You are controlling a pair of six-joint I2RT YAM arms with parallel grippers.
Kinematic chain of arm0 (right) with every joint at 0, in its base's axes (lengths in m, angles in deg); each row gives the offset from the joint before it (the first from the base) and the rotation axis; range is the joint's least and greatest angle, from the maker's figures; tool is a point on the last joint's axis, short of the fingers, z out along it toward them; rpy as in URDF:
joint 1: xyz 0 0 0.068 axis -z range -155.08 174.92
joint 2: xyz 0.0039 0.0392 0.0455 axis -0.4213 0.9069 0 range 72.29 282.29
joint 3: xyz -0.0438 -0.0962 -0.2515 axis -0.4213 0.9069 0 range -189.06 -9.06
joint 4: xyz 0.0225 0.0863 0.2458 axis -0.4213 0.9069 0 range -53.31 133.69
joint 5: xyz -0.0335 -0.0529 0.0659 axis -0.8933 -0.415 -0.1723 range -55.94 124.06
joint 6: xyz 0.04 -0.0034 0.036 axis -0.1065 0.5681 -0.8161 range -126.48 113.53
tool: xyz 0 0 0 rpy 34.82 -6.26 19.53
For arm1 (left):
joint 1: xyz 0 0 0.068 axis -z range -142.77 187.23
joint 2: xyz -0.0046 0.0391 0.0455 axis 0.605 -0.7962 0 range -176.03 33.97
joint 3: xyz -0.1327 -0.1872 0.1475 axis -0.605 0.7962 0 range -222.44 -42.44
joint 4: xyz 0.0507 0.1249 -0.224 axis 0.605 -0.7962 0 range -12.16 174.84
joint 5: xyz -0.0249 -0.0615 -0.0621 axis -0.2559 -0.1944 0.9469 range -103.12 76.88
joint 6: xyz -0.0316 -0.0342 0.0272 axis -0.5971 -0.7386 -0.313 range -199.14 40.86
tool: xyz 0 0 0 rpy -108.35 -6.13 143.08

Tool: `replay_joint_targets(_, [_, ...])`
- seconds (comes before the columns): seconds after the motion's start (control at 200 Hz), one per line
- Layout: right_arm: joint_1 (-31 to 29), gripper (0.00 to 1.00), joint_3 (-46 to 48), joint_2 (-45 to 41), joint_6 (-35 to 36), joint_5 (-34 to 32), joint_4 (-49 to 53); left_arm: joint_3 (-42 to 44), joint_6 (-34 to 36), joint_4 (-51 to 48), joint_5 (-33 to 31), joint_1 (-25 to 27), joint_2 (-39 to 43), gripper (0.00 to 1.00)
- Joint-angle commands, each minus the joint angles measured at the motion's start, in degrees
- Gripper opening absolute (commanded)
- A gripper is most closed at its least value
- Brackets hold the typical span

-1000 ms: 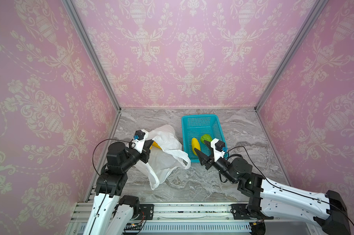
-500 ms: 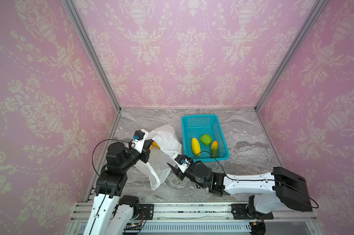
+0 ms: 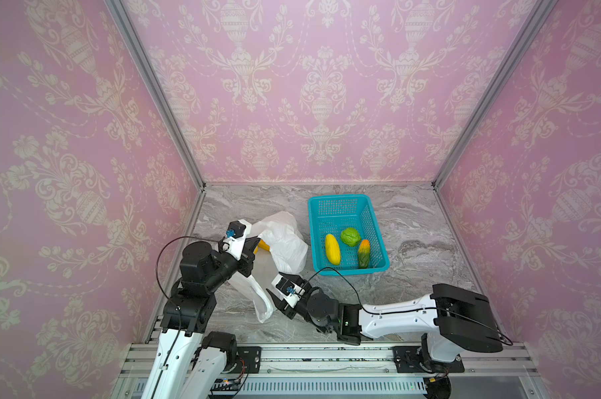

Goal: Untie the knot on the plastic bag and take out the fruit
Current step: 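Move the right gripper back over the bag and down into it, then reach down and close the right gripper on the yellow-pink mango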

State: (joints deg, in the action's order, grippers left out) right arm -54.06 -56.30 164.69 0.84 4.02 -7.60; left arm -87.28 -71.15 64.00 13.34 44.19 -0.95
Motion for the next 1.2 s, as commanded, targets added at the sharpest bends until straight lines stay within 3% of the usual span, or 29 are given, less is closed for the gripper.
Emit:
replay_joint_targets(0.0, [-0.6,0.62,3.7,-7.9,2.2,-4.0,-4.9,0.4,-1.2,0.2,1.1,-0.4,0.5,0.00])
replay_joint_targets(0.215, [-2.5,0.55,5.2,-11.9,-0.7,-4.9,-4.0,0.4,-1.2,0.1,1.0,-0.4,0.8,0.00])
replay_joint_targets(0.525, [-1.5,0.48,-7.7,6.7,-7.9,-7.2,2.0,0.4,-1.2,0.4,1.3,-0.4,0.9,0.00])
replay_joint_targets(0.65, [1.5,0.47,-11.6,12.7,-14.2,-2.7,5.1,0.4,-1.3,0.4,1.7,-0.4,0.9,0.00])
replay_joint_targets(0.791, [4.4,0.56,-18.7,21.2,-20.1,2.2,9.5,0.3,-1.5,0.6,2.3,-0.4,0.9,0.00])
replay_joint_targets(0.901, [5.8,0.77,-27.5,28.1,-23.1,3.8,12.1,0.5,-1.7,0.8,2.5,-0.4,0.9,0.00])
replay_joint_targets(1.001, [6.9,0.87,-36.5,34.6,-24.9,1.9,17.0,0.4,-1.7,0.9,2.9,-0.4,0.9,0.00])
replay_joint_targets(1.196, [10.1,0.94,-56.4,46.0,-28.1,0.2,30.7,0.4,-2.0,1.1,3.2,-0.4,0.8,0.00])
